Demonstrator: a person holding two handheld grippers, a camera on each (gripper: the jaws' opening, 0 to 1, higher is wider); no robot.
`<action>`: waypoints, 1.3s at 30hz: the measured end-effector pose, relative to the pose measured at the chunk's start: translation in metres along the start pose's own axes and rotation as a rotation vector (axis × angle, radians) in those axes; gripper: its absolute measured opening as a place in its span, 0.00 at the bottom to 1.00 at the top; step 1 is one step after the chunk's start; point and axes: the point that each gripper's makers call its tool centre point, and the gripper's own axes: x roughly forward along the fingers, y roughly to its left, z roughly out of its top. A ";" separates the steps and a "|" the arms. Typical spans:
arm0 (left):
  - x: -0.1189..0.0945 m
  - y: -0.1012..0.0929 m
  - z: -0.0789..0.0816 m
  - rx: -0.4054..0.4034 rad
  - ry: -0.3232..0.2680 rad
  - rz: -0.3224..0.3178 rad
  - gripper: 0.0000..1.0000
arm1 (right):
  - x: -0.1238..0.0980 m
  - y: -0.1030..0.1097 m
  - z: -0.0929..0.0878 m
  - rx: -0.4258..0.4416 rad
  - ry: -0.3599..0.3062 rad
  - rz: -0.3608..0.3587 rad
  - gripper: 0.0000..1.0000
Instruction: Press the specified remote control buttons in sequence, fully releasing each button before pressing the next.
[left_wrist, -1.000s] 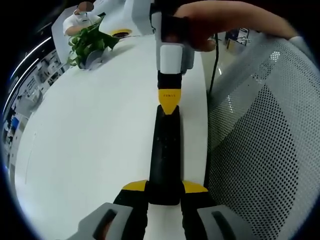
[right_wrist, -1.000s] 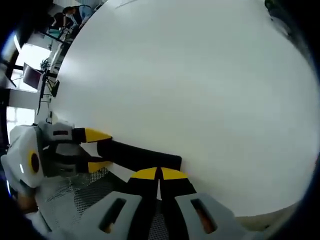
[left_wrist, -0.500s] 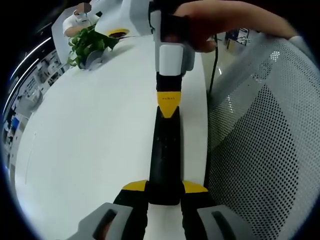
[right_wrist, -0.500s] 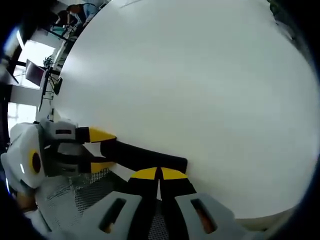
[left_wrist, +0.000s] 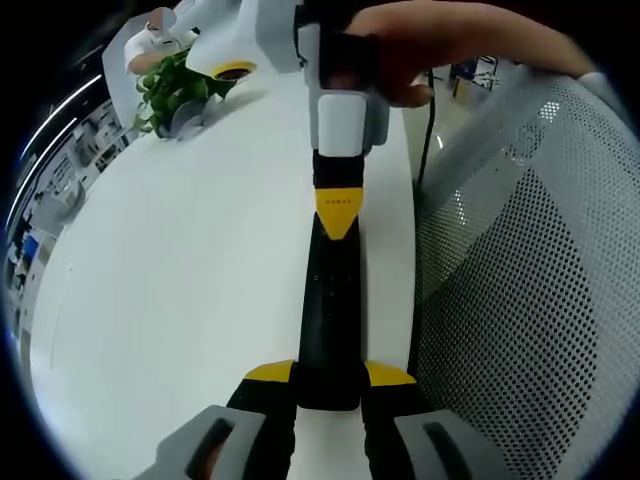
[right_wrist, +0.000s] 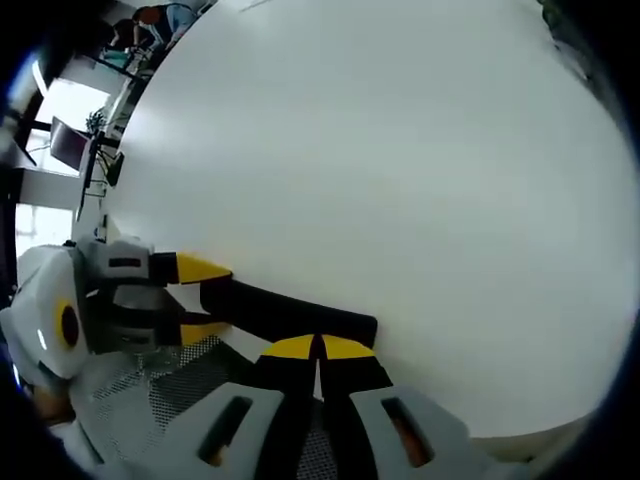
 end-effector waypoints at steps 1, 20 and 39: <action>0.000 0.000 0.000 0.000 0.000 0.000 0.24 | 0.000 0.000 0.000 -0.002 -0.001 0.000 0.00; 0.000 0.000 0.000 -0.006 -0.006 0.002 0.24 | -0.002 0.002 0.000 -0.026 -0.015 -0.012 0.00; 0.000 0.000 0.000 -0.006 -0.004 0.000 0.25 | 0.000 0.001 0.001 -0.020 -0.013 -0.008 0.00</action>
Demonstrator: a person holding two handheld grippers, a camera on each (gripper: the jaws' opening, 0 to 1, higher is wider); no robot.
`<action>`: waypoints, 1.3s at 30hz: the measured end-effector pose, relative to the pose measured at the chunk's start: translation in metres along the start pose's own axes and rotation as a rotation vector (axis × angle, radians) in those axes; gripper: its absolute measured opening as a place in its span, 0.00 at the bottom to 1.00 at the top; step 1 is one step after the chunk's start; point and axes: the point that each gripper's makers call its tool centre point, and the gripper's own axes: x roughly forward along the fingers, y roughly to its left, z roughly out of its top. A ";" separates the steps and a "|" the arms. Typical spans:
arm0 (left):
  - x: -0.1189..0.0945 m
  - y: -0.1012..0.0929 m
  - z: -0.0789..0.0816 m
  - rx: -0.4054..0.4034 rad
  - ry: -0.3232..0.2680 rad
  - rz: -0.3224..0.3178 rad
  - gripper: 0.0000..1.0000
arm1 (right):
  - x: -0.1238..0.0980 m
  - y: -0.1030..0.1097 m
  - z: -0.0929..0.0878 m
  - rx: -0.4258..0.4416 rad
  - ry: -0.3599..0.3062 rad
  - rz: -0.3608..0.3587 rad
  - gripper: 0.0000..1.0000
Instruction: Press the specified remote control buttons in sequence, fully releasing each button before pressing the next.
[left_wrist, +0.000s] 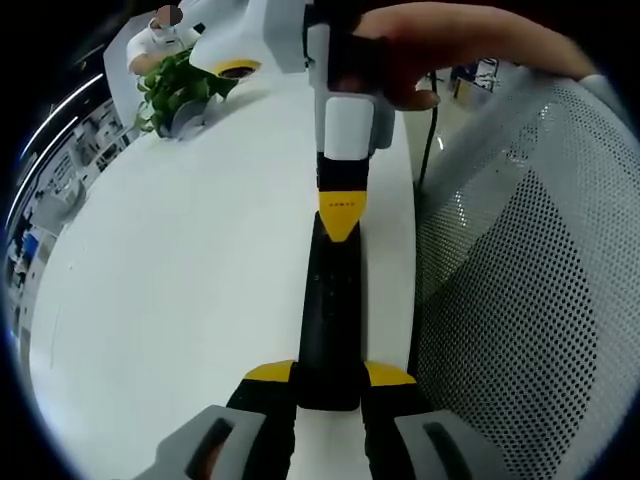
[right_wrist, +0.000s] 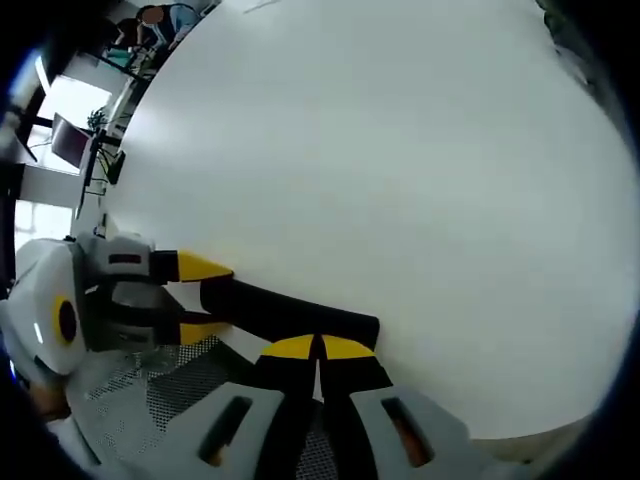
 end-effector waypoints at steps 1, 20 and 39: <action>0.000 0.000 0.000 0.000 0.000 0.000 0.25 | 0.000 0.000 0.000 0.000 0.001 -0.002 0.00; 0.000 0.000 0.000 0.006 0.002 -0.001 0.24 | -0.003 0.007 0.017 -0.018 -0.079 0.014 0.00; 0.000 0.000 0.000 0.007 0.003 -0.003 0.24 | 0.006 0.009 0.017 -0.089 -0.096 -0.013 0.00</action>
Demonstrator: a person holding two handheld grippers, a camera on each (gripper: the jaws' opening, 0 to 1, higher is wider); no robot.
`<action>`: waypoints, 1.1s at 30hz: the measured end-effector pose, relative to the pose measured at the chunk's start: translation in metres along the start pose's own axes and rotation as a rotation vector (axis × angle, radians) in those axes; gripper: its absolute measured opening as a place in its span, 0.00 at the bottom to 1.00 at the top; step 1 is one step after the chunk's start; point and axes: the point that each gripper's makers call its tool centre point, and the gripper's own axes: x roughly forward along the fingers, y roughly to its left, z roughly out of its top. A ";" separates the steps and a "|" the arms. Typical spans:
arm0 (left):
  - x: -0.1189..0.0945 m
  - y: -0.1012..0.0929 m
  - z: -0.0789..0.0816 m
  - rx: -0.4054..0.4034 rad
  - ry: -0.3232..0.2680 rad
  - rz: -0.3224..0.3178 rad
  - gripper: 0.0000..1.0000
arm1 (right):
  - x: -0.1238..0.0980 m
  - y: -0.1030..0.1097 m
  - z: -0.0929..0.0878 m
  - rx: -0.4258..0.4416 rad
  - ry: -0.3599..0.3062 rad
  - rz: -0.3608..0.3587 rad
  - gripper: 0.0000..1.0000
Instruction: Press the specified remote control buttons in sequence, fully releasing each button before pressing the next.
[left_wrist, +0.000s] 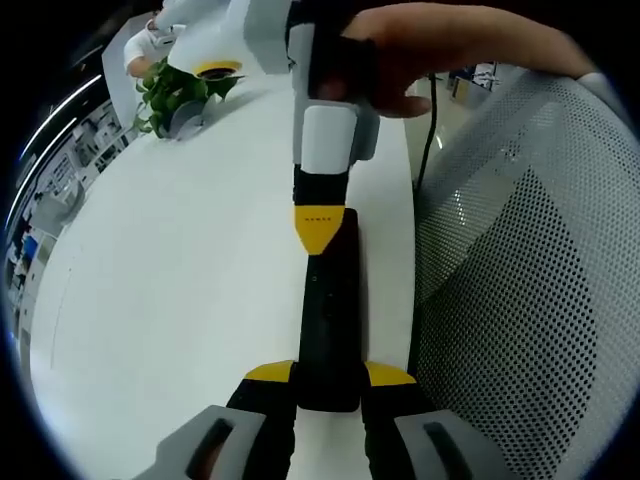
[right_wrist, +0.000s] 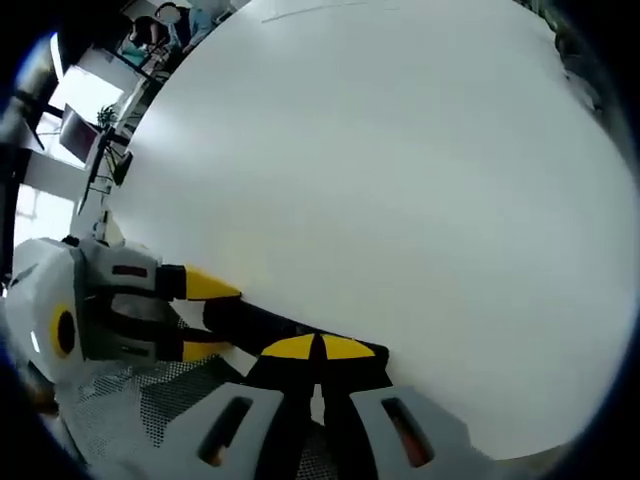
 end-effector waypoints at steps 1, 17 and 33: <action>0.000 0.000 0.000 0.000 0.001 0.000 0.24 | 0.000 0.000 0.000 -0.004 0.005 -0.006 0.00; 0.000 0.000 0.000 -0.002 0.000 0.000 0.24 | -0.001 0.000 0.000 -0.018 0.012 -0.010 0.00; 0.001 0.000 0.000 -0.022 -0.003 0.005 0.24 | -0.001 0.000 0.000 -0.013 0.015 -0.001 0.00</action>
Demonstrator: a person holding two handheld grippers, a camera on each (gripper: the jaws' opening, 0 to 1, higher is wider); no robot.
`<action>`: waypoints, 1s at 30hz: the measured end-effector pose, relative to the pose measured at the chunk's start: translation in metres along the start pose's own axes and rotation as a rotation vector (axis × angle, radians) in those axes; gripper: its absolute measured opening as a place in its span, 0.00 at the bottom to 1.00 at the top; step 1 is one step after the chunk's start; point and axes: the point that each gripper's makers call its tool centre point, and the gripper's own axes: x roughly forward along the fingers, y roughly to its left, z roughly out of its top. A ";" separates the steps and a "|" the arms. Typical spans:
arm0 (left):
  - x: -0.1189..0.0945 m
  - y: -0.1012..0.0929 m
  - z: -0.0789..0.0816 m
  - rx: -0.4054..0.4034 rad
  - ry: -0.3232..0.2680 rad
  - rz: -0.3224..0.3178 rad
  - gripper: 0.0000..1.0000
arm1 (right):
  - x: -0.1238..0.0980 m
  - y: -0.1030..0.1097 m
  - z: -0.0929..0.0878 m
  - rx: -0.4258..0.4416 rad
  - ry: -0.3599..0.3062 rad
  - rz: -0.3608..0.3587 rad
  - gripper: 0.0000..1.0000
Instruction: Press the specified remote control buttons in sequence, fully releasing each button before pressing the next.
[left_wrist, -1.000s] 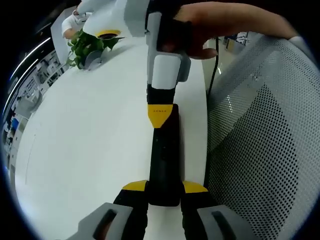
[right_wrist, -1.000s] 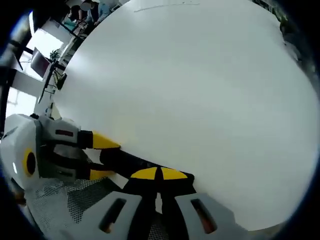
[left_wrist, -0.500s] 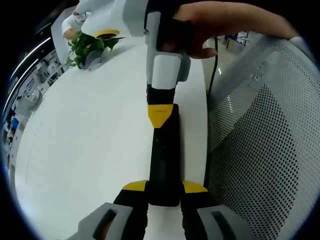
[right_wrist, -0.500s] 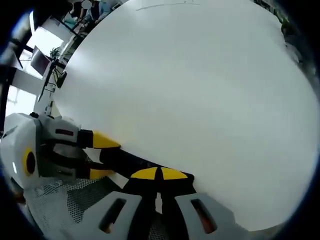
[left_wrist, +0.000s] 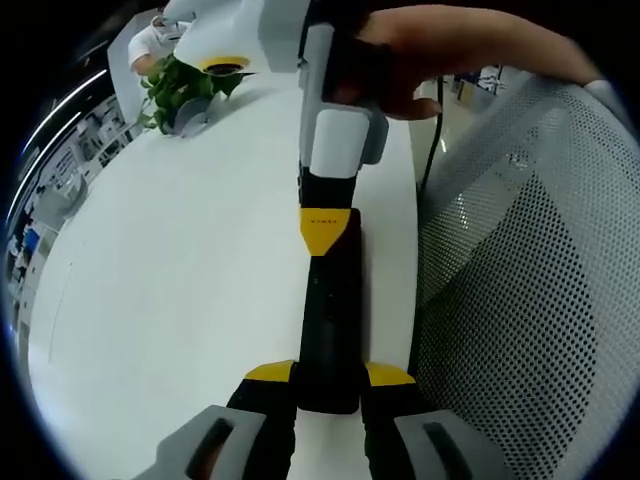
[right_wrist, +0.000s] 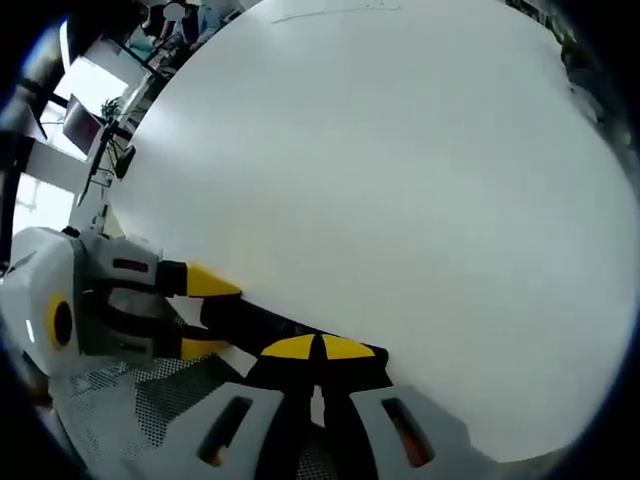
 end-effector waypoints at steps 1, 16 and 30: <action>0.000 0.000 0.000 0.002 -0.001 0.000 0.24 | 0.000 0.001 0.000 -0.006 0.006 -0.002 0.00; 0.000 0.000 0.000 -0.002 -0.007 0.007 0.24 | -0.003 0.013 -0.012 0.033 0.065 0.062 0.00; 0.000 -0.001 0.001 -0.004 -0.007 0.008 0.25 | 0.001 0.015 -0.017 -0.035 0.080 0.024 0.00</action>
